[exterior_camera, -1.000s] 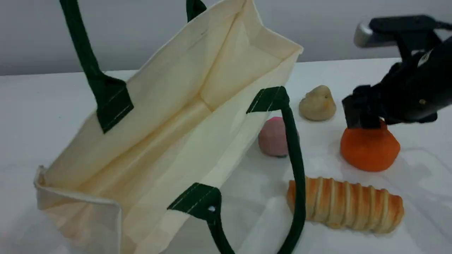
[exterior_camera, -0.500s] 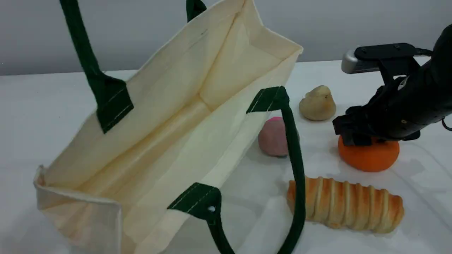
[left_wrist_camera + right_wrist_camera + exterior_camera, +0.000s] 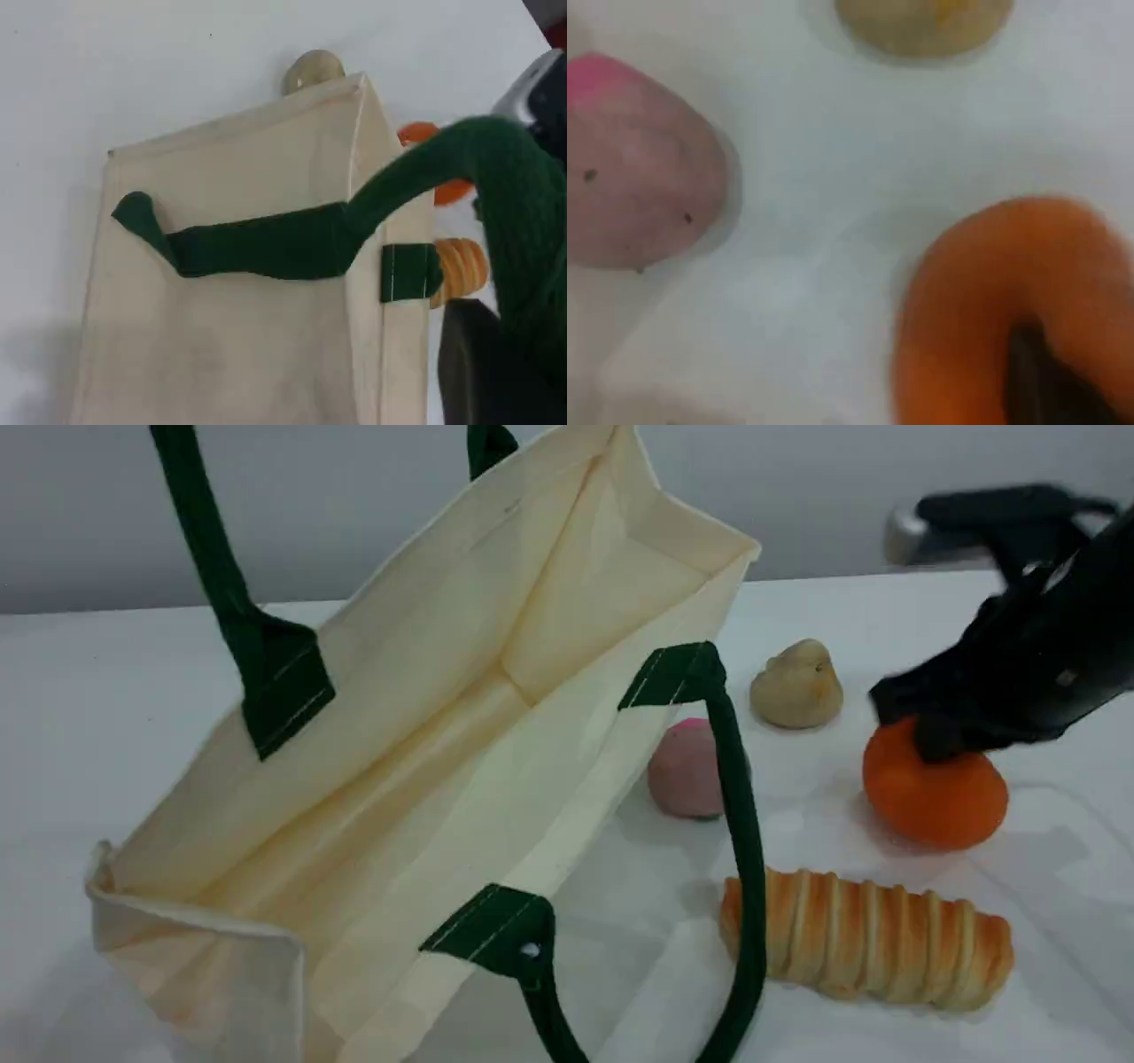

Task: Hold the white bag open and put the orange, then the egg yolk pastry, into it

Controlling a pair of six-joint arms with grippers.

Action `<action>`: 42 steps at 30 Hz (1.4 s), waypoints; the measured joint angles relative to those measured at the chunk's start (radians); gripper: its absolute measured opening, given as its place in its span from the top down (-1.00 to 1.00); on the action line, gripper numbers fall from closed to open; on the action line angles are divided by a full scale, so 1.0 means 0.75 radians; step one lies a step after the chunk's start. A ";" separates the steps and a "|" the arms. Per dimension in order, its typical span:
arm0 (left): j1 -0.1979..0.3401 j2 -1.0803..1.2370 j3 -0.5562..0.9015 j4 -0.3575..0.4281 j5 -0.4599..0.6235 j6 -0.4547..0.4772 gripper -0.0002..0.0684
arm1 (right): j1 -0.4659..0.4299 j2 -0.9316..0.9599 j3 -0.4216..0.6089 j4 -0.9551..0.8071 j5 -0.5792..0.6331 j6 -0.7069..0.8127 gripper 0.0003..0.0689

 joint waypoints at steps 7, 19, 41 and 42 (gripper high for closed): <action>0.000 0.000 0.000 0.000 0.000 0.000 0.80 | -0.002 -0.317 0.001 -0.005 0.308 -0.059 0.91; 0.000 0.004 0.000 0.001 -0.005 0.014 0.80 | 0.180 -0.807 0.000 0.270 0.551 -0.208 0.91; 0.000 0.003 0.001 -0.005 0.002 0.014 0.80 | 0.734 -0.401 -0.141 0.560 0.144 -0.358 0.91; 0.000 0.003 0.001 -0.005 0.002 0.014 0.80 | 0.734 -0.367 -0.159 0.560 0.144 -0.358 0.91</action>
